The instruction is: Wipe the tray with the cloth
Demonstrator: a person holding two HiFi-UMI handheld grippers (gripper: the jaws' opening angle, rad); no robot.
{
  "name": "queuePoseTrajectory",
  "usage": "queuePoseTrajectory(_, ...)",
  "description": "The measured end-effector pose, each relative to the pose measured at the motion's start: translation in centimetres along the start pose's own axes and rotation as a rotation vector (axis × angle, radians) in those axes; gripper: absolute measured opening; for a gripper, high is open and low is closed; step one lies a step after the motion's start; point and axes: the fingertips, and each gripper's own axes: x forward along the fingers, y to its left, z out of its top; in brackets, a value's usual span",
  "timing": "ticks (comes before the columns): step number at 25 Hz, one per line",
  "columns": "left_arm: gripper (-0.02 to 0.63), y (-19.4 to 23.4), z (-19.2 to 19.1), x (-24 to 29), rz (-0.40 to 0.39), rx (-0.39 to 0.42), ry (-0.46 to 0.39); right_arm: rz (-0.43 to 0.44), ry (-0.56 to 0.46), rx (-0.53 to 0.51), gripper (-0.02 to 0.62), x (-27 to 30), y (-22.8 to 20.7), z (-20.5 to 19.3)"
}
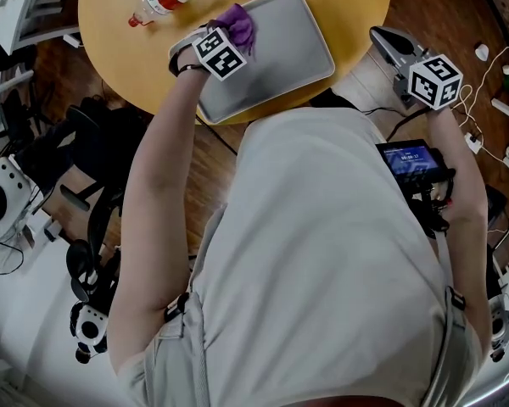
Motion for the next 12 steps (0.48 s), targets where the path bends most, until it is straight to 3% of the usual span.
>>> queuePoseTrajectory(6, 0.029, 0.6, 2.6, 0.9, -0.017, 0.029, 0.002, -0.019, 0.006, 0.017, 0.002, -0.6, -0.8, -1.1)
queuePoseTrajectory(12, 0.029, -1.0, 1.9, 0.6, -0.001, 0.013, 0.007, 0.004, -0.003, 0.002, 0.002, -0.3, -0.2, -0.9)
